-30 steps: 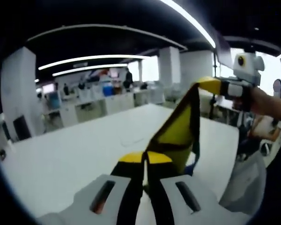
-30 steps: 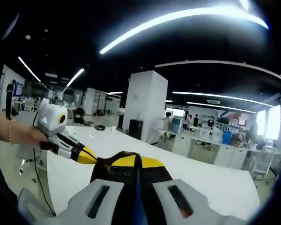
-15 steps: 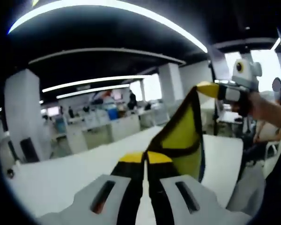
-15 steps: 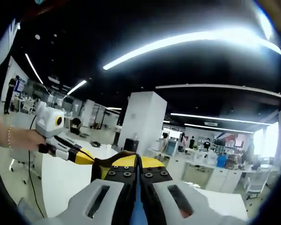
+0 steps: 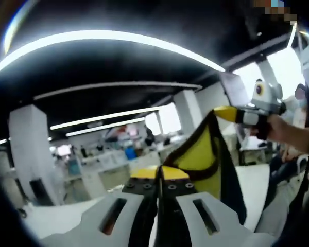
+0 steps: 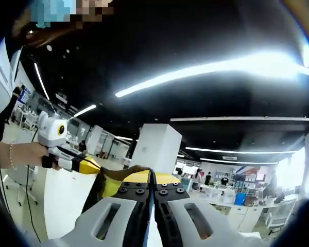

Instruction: Fold the garment on the visible template until the final outline fits inside the template.

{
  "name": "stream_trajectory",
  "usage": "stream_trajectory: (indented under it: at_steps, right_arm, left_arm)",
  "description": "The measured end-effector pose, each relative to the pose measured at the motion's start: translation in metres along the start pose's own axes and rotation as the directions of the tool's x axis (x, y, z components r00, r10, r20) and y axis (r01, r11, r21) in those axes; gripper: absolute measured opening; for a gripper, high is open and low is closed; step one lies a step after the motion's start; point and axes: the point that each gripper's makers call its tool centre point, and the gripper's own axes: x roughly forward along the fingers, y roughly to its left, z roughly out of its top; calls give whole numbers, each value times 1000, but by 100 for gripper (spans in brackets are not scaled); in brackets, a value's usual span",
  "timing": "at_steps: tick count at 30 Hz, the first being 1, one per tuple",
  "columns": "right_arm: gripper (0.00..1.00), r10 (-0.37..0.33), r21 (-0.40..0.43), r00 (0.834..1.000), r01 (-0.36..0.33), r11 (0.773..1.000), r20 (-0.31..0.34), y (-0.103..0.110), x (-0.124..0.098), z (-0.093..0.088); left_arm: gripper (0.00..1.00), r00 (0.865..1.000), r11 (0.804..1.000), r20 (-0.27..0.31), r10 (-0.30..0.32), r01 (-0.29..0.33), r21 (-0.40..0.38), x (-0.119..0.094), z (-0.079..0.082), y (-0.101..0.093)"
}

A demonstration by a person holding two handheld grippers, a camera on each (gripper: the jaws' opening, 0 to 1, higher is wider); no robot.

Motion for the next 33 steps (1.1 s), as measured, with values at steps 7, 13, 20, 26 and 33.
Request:
stream_trajectory:
  at_steps: [7,13,20,26,33]
  right_arm:
    - [1,0,8,1000,0,1000,26,3,-14,18]
    - [1,-1,25,1000,1,1000,1,7,-35,21]
    - [1,8,48,998,-6,999,-58,11,-55,13]
    - [1,11,98,995,-1,995,-98,16,-61,-2]
    - [1,16,123,981,8,992,-191,12,-60,-48]
  left_arm:
    - [0,999,998,35,6,-8,58,-14,34,-8]
    - [0,999,996,44,-7,3,85,-22,52,-23]
    - [0,999,997,-2,-35,35,74,-26,41,-41]
    - [0,996,998,-58,-61,62,10,-26,17,-51]
    - [0,989,997,-129,-71,68,-28,-10,-23,-50]
